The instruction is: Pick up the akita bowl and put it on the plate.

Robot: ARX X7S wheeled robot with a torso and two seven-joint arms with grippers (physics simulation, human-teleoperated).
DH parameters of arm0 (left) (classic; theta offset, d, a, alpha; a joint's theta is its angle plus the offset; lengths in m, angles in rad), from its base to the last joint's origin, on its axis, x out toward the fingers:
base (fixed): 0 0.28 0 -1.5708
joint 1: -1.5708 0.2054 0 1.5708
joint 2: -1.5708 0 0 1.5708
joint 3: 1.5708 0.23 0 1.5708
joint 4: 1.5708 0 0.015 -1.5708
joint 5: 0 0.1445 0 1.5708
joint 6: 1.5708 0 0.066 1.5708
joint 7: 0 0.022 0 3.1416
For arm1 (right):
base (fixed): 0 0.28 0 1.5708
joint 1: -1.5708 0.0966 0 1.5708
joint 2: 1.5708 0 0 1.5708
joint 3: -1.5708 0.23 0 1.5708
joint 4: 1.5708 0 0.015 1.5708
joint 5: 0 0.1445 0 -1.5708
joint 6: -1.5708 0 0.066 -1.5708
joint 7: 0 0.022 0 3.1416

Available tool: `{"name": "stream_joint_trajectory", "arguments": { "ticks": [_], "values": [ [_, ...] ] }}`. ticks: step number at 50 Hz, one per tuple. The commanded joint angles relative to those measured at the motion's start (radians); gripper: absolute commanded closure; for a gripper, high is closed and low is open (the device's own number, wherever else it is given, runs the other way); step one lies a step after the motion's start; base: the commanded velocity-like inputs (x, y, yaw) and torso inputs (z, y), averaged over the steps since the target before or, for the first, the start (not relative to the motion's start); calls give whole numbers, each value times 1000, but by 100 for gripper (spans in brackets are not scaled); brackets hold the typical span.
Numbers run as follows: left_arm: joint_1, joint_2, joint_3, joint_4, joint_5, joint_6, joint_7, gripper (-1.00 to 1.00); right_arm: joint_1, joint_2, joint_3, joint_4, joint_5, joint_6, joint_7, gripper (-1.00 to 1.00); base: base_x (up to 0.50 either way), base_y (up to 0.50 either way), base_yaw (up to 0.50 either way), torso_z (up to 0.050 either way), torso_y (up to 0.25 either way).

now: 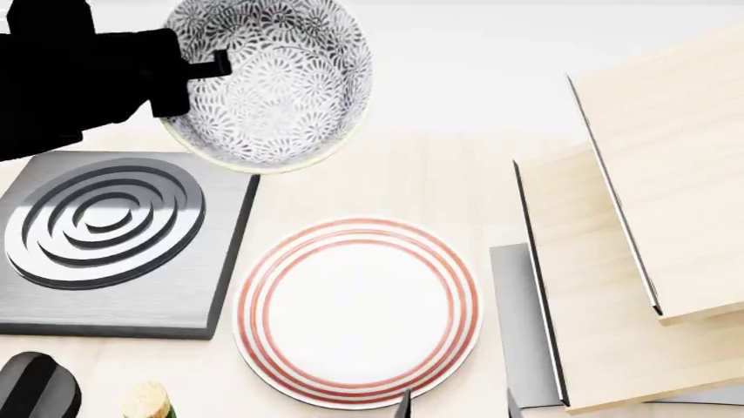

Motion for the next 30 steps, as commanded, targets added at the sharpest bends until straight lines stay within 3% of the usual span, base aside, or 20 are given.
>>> {"name": "stream_joint_trajectory", "arguments": {
  "ticks": [1, 30],
  "values": [
    [2, 10, 35, 21, -28, -62, 72, 100, 1, -2, -6, 11, 1, -6, 1, -100, 0, 0, 0, 0, 0],
    [-14, 84, -105, -233, -118, 12, 75, 100, 7, -10, -21, 56, -11, -28, 14, -100, 0, 0, 0, 0, 0]
  ]
}}
